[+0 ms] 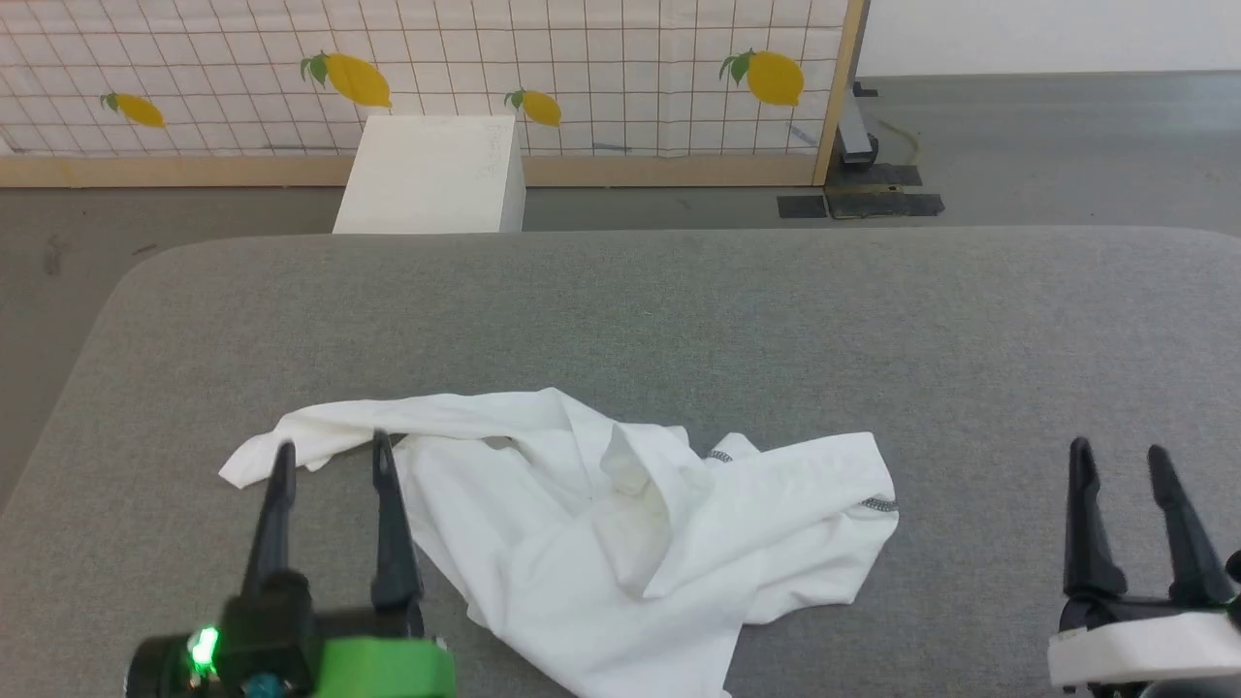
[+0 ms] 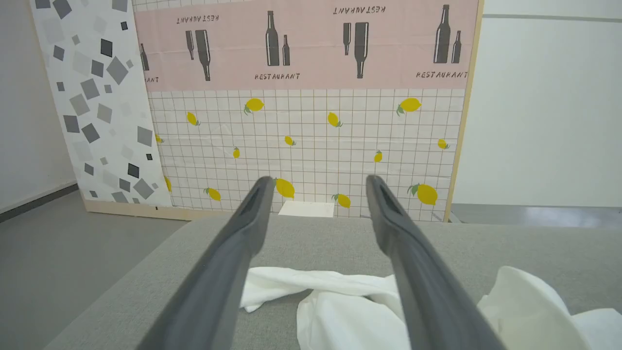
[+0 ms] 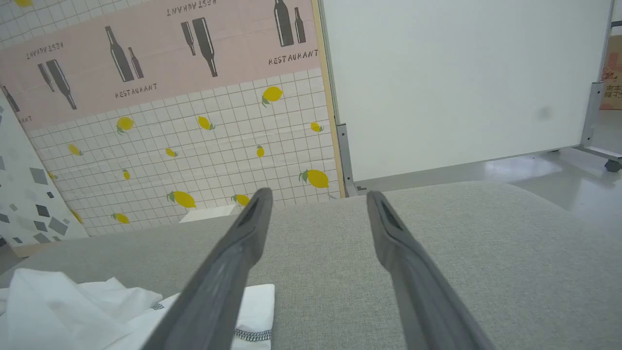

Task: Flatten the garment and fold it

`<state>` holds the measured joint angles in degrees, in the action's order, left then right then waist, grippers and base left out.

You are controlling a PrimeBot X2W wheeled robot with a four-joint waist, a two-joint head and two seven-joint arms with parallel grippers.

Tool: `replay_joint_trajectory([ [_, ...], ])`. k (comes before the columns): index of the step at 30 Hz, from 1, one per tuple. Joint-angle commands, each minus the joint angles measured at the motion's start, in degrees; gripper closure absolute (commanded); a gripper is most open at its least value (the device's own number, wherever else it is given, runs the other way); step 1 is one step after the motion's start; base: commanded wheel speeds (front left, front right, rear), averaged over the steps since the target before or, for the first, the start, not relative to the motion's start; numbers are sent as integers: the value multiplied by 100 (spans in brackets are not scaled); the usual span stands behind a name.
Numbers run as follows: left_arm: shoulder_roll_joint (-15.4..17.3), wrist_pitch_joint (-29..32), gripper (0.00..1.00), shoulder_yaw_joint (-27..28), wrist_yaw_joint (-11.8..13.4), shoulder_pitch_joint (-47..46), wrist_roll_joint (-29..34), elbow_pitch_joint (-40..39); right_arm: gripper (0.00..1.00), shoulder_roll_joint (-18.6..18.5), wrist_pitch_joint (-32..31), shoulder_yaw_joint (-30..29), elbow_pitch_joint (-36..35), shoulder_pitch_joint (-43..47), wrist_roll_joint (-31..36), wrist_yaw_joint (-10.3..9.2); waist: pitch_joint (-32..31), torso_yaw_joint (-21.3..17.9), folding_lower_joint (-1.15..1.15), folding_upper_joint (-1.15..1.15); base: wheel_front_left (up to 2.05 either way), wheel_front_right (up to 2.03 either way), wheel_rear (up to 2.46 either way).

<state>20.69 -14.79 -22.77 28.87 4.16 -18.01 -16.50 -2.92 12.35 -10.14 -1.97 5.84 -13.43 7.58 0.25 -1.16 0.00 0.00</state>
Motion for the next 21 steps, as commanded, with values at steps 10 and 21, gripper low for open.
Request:
replay_joint_trajectory([
  [10,-443,-20,0,255,-671,681,652,470,0,4,-1,218,224,333,-117,-9,-5,12,0,0,0,0,0],
  [21,-911,-20,0,639,-1202,591,1012,585,0,4,-547,480,10,-154,85,-9,124,174,0,0,0,0,0],
])
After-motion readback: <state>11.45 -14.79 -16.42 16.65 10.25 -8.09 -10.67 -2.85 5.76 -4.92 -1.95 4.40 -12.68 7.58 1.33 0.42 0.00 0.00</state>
